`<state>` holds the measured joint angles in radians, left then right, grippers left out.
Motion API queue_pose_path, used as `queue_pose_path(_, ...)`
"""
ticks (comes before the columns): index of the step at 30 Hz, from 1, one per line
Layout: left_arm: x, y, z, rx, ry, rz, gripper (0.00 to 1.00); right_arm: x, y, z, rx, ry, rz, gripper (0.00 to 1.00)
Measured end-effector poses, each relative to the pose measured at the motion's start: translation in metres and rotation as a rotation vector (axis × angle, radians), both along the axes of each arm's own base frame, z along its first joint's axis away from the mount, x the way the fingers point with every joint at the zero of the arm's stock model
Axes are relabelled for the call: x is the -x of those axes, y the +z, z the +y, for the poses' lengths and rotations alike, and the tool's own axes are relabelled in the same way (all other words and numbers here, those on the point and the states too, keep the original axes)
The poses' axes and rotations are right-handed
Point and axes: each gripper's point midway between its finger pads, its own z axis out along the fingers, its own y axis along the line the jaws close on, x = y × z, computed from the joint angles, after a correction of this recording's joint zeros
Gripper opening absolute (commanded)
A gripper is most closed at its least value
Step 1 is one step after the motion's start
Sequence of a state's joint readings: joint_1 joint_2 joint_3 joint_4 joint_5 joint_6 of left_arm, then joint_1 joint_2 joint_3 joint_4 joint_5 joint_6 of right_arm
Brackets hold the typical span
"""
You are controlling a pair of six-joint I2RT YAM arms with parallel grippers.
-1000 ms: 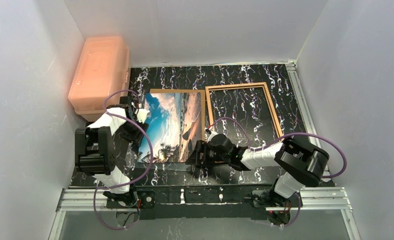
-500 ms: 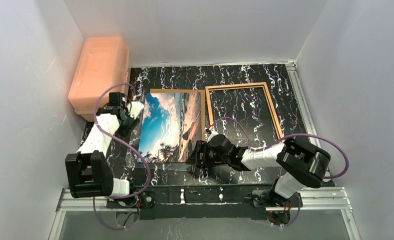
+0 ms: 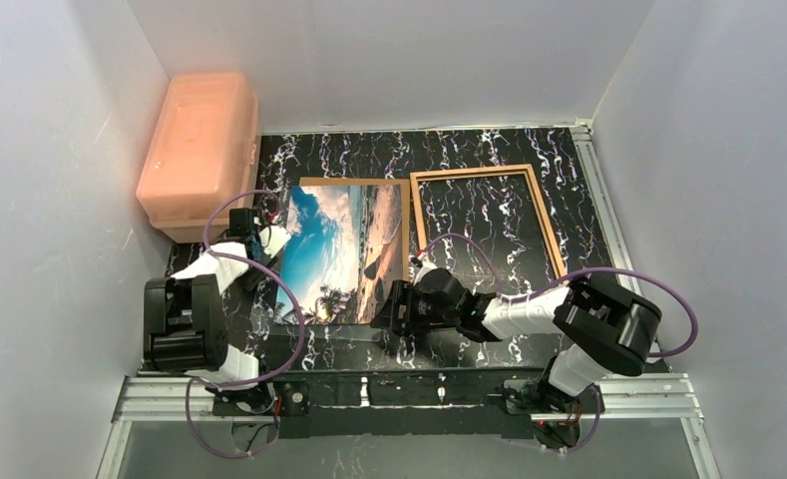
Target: Put the photo into the frame
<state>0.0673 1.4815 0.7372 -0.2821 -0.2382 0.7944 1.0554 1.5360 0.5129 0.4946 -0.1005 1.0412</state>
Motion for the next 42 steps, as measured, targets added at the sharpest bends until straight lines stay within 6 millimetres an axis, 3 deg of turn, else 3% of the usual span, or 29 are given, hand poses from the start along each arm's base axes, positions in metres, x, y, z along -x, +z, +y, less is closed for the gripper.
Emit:
queue_pose_path(7, 0.000, -0.001, -0.004, 0.032, 0.013, -0.011, 0.45, 0.002, 0.000, 0.008, -0.001, 0.012, 0.001, 0.83)
queue_pose_path(13, 0.001, -0.002, -0.020, 0.121, -0.001, -0.035, 0.44, 0.004, 0.001, 0.013, 0.018, 0.014, 0.005, 0.85)
queue_pose_path(22, 0.004, -0.004, -0.038, 0.226, -0.014, -0.036, 0.44, 0.005, 0.000, 0.008, 0.087, -0.020, 0.046, 0.87)
queue_pose_path(31, 0.001, -0.005, -0.054, 0.290, -0.015, -0.050, 0.43, 0.013, -0.002, -0.012, 0.165, -0.026, 0.075, 0.87)
queue_pose_path(34, 0.000, -0.005, -0.065, 0.315, -0.034, -0.049, 0.43, 0.013, -0.002, -0.011, 0.165, -0.025, 0.075, 0.87)
queue_pose_path(42, 0.002, -0.006, -0.069, 0.307, -0.054, -0.056, 0.42, 0.013, -0.002, 0.003, 0.170, 0.002, 0.110, 0.86)
